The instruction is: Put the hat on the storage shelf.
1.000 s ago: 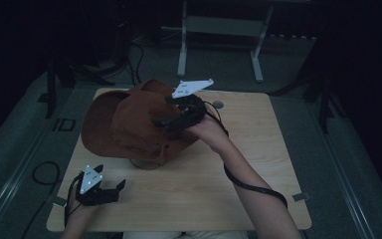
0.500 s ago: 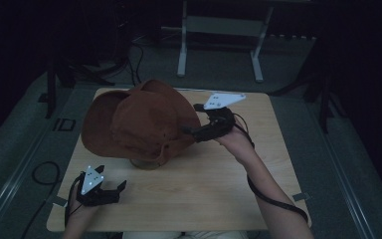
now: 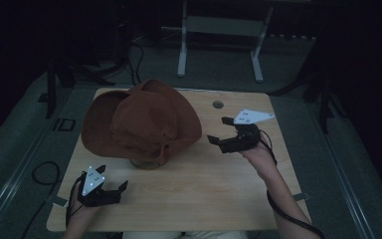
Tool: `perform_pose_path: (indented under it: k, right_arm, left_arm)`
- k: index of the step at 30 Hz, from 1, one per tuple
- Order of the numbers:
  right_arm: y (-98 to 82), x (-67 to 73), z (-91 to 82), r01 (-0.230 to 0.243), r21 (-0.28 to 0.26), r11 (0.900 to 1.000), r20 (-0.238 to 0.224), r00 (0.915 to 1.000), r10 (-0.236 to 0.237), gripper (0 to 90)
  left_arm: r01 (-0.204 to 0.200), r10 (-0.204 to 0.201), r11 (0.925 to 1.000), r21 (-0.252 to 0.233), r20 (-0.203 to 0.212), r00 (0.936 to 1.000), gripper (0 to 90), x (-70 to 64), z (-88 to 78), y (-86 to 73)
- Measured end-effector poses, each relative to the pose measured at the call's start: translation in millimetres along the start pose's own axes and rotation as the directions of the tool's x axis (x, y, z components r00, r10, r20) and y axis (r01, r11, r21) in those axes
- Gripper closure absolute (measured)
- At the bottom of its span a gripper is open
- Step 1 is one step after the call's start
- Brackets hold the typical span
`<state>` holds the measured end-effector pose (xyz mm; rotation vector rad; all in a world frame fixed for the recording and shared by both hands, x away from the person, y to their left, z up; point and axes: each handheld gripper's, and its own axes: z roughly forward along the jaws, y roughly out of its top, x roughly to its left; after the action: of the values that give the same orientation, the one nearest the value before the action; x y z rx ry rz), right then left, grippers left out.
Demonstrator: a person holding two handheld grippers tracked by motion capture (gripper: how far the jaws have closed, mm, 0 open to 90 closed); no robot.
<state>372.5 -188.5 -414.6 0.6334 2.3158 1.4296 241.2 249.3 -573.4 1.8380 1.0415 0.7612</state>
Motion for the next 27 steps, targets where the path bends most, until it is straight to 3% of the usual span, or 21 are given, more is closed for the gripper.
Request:
perform_pose_path:
  k: [6, 14, 27]
  right_arm:
    - [-38.0, -12.3, -3.2, -0.045, 0.051, 0.998, 0.033, 0.9985, 0.043, 14.2]
    - [-80.1, -22.5, -3.7, -0.092, 0.072, 0.993, 0.056, 0.9945, 0.088, 14.2]
    - [-139.4, -25.4, -10.9, -0.157, 0.083, 0.984, 0.09, 0.9847, 0.149, 14.2]
  left_arm:
    - [0.004, -0.004, 1.0, 0.003, 0.004, 1.0, 4.6, 0.6, 0.2, 0.0]
    - [0.005, -0.005, 0.9999, 0.011, 0.007, 1.0, 4.6, -0.2, 1.7, 0.0]
    - [-0.006, 0.006, 0.9998, 0.018, 0.002, 1.0, 4.6, -0.9, 1.5, -0.4]
